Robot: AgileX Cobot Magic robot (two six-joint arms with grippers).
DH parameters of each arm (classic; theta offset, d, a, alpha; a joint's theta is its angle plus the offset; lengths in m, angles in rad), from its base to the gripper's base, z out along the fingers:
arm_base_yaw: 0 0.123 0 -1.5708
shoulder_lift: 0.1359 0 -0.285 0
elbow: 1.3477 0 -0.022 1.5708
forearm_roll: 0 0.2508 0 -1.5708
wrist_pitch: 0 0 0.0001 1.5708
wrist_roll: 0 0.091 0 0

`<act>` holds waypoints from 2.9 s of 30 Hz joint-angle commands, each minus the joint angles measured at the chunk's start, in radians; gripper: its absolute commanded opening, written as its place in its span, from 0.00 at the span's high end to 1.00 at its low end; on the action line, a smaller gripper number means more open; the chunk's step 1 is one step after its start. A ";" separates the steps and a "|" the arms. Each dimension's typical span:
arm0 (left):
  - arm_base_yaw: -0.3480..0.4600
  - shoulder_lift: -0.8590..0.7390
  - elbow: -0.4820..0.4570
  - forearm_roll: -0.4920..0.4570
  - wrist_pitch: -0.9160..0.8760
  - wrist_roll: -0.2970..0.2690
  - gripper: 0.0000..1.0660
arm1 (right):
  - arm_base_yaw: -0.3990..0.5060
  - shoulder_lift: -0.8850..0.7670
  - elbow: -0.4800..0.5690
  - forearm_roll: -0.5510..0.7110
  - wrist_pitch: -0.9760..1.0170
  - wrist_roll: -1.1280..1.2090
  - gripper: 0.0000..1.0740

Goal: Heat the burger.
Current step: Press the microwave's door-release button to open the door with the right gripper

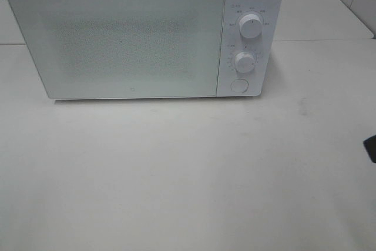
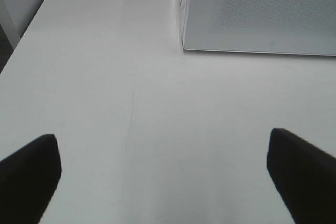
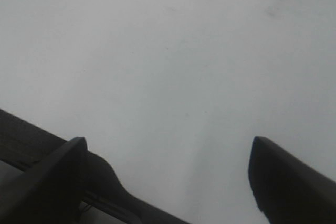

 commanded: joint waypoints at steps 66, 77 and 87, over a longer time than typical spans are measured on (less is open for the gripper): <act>0.000 -0.005 0.003 -0.001 -0.003 0.002 0.06 | -0.278 -0.362 0.117 -0.009 -0.285 -0.061 0.29; 0.000 -0.005 0.003 -0.001 -0.003 0.002 0.06 | -0.278 -0.088 0.117 -0.009 -0.520 -0.061 0.29; 0.000 -0.005 0.003 -0.001 -0.003 0.002 0.06 | -0.278 0.158 0.117 -0.009 -0.758 -0.056 0.29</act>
